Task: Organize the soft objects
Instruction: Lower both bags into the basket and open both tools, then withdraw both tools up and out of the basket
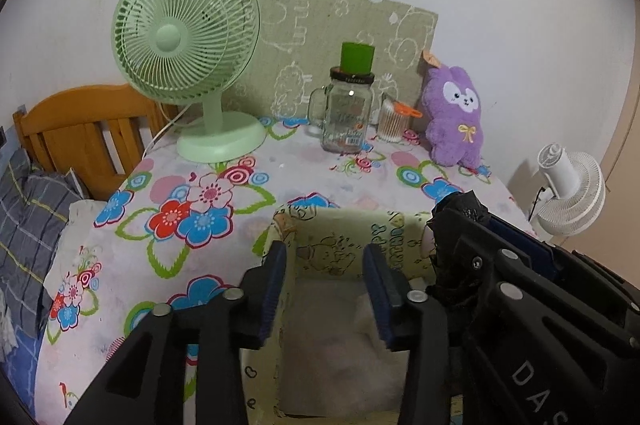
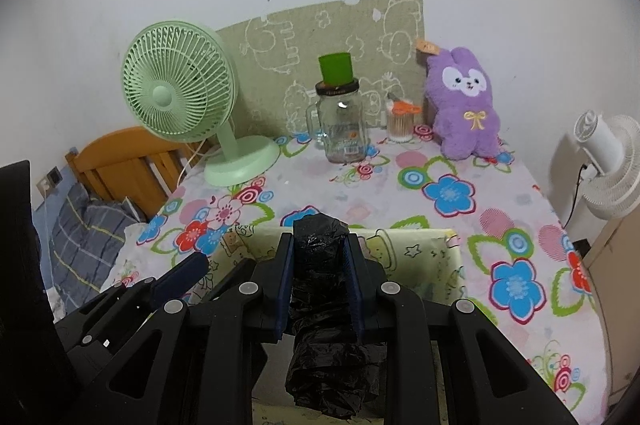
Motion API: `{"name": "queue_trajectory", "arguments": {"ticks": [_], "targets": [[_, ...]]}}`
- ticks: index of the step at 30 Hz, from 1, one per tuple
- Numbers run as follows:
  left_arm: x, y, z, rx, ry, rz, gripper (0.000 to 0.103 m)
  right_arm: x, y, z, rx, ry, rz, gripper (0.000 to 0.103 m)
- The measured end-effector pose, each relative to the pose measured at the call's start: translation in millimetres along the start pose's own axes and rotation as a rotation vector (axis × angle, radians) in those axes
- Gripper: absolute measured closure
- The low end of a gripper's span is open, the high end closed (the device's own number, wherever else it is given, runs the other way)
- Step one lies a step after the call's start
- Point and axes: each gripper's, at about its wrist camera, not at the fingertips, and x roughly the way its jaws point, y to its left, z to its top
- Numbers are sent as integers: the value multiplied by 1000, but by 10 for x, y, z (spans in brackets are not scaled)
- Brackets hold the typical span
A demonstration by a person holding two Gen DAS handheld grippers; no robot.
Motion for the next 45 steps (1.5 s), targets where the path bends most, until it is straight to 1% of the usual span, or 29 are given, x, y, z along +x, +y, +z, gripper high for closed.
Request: {"name": "queue_trajectory", "arguments": {"ticks": [1, 2, 4, 8, 11, 12, 14, 18, 19, 21, 23, 25, 33, 35, 37, 41, 43, 45], "targets": [[19, 4, -4, -1, 9, 2, 48, 22, 0, -5, 1, 6, 3, 76], [32, 11, -9, -2, 15, 5, 43, 48, -3, -11, 4, 11, 7, 76], [42, 21, -16, 1, 28, 12, 43, 85, 2, -19, 4, 21, 18, 76], [69, 49, -37, 8, 56, 31, 35, 154, 15, -38, 4, 43, 49, 76], [93, 70, -58, 19, 72, 45, 34, 208, 30, -64, 7, 62, 62, 76], [100, 76, -68, 24, 76, 43, 34, 224, 37, -74, 5, 71, 64, 75], [104, 87, -84, 29, 78, 49, 29, 245, 54, -93, -6, 79, 71, 75], [108, 99, -103, 32, 81, 46, 27, 272, 66, -110, -20, 90, 84, 71], [108, 96, -106, 33, 82, 44, 26, 276, 63, -111, -21, 94, 85, 70], [102, 92, -109, 33, 82, 39, 23, 270, 55, -114, -21, 96, 76, 61], [77, 80, -115, 36, 74, 34, 20, 245, 40, -118, -20, 89, 65, 38], [53, 53, -119, 43, 69, 36, 19, 204, 23, -126, -21, 74, 55, 33], [-78, -24, -129, 50, 56, 27, 18, 46, -23, -137, -18, 60, 39, 31], [-137, -38, -135, 47, 47, 20, 15, -10, -30, -135, -18, 50, 36, 27], [-187, -58, -134, 45, 40, 14, 14, -84, -37, -138, -17, 38, 34, 25], [-309, -98, -146, 46, 23, 10, 13, -229, -43, -138, -19, 17, 31, 24], [-368, -116, -157, 47, 16, 9, 9, -307, -44, -145, -19, 8, 30, 23], [-448, -133, -169, 49, 2, 8, 8, -389, -51, -151, -18, -4, 27, 22]]}}
